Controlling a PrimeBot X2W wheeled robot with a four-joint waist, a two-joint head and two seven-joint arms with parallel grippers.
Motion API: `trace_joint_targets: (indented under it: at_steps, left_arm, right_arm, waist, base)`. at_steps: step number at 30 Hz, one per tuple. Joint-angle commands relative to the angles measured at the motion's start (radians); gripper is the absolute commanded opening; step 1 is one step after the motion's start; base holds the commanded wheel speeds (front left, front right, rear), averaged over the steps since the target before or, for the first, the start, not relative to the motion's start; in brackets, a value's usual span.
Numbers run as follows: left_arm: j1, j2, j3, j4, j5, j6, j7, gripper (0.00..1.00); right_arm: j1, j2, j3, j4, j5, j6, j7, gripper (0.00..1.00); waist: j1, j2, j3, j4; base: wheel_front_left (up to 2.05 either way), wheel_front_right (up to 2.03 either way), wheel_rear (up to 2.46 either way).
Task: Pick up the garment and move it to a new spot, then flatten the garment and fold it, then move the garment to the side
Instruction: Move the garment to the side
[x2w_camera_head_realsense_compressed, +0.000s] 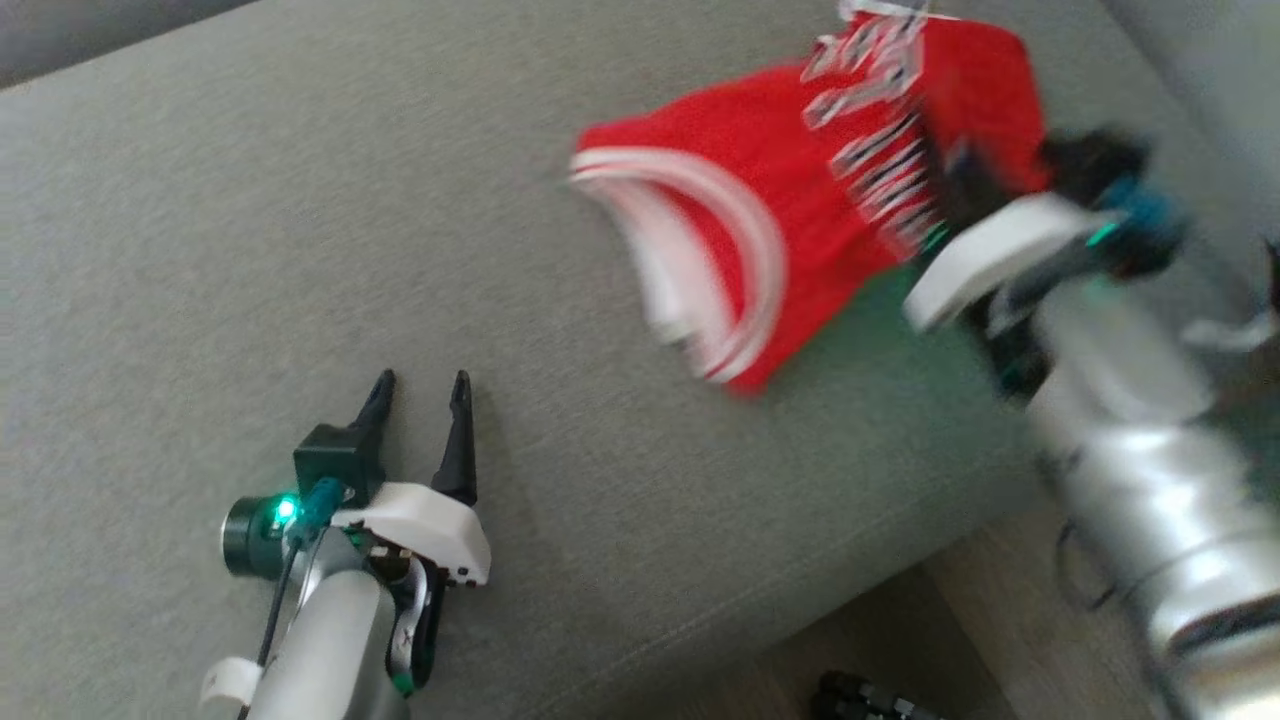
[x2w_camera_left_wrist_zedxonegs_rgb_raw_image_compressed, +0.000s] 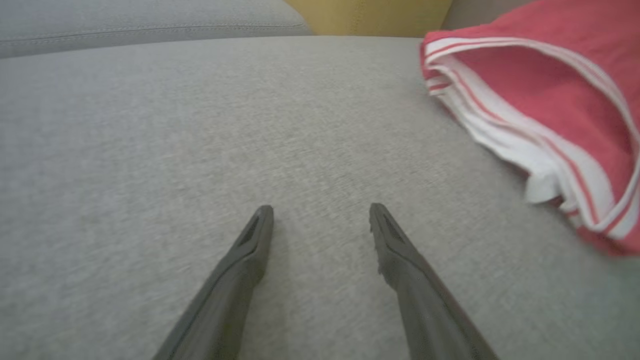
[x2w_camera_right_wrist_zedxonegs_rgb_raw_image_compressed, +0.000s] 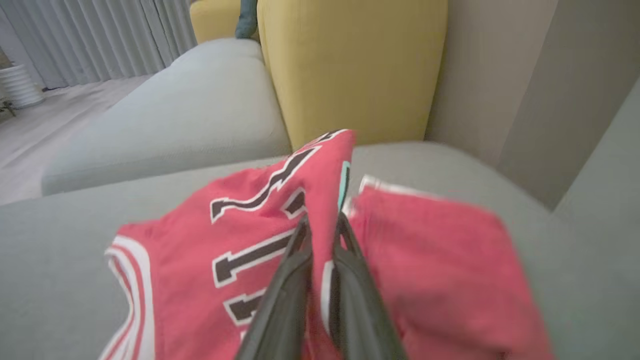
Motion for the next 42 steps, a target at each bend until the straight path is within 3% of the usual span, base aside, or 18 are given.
trace_joint_targets:
  at_steps: [1,10,11,12,13,18,22,26,30,42]
  left_arm:
    - [-0.032,0.007,0.028,-0.023,0.010,-0.001,-0.012,1.00]
    - [-0.045,0.007,0.039,-0.045,0.006,0.001,-0.012,1.00]
    - [-0.045,0.007,0.040,-0.046,0.007,0.002,-0.012,1.00]
    - [-0.047,0.007,0.041,-0.045,0.007,0.002,-0.012,1.00]
    - [-0.049,0.007,0.043,-0.047,0.006,0.003,-0.012,1.00]
    - [-0.050,0.007,0.060,-0.054,0.009,0.012,-0.012,1.00]
    - [-0.046,0.007,0.075,-0.067,0.004,0.024,-0.012,1.00]
    - [-0.032,0.007,0.085,-0.081,-0.003,0.043,-0.012,1.00]
    - [-0.015,0.007,0.089,-0.095,-0.016,0.062,-0.012,1.00]
    - [0.057,0.007,0.101,-0.126,-0.066,0.120,-0.012,1.00]
  right_arm:
    - [-0.033,-0.017,-0.011,-0.012,-0.015,0.006,-0.015,0.00]
    - [-0.214,-0.219,-0.218,0.200,-0.276,0.006,-0.013,0.00]
    - [-0.221,-0.237,-0.243,0.213,-0.304,0.006,-0.014,0.33]
    - [-0.226,-0.252,-0.266,0.218,-0.334,0.006,-0.014,0.90]
    - [-0.227,-0.259,-0.289,0.217,-0.364,0.006,-0.014,1.00]
    - [-0.184,-0.228,-0.432,0.113,-0.462,0.006,-0.015,1.00]
    - [-0.102,-0.117,-0.505,-0.023,-0.480,0.006,-0.015,1.00]
    - [-0.002,-0.003,-0.502,-0.151,-0.466,0.006,-0.015,1.00]
    - [0.113,0.060,-0.473,-0.240,-0.438,0.006,-0.015,1.00]
    - [0.367,0.093,-0.378,-0.312,-0.299,0.006,-0.015,1.00]
  waist:
    - [-0.0001,0.0000,0.020,0.032]
    - [-0.0001,0.0000,0.062,0.117]
    - [-0.0001,0.0000,0.064,0.121]
    - [-0.0001,0.0000,0.064,0.124]
    - [-0.0001,0.0000,0.063,0.126]
    - [-0.0001,0.0000,0.052,0.127]
    - [-0.0001,0.0000,0.027,0.146]
    - [-0.0001,0.0000,-0.006,0.190]
    - [-0.0001,0.0000,-0.040,0.259]
    - [-0.0001,0.0000,-0.116,0.432]
  base:
    - [0.00,0.00,0.00]
    - [0.00,0.00,0.00]
    - [0.00,0.00,0.00]
    - [0.00,0.00,0.00]
    - [0.00,0.00,0.00]
    - [0.00,0.00,0.00]
    - [0.00,0.00,0.00]
    - [0.00,0.00,0.00]
    - [0.00,0.00,0.00]
    - [0.00,0.00,0.00]
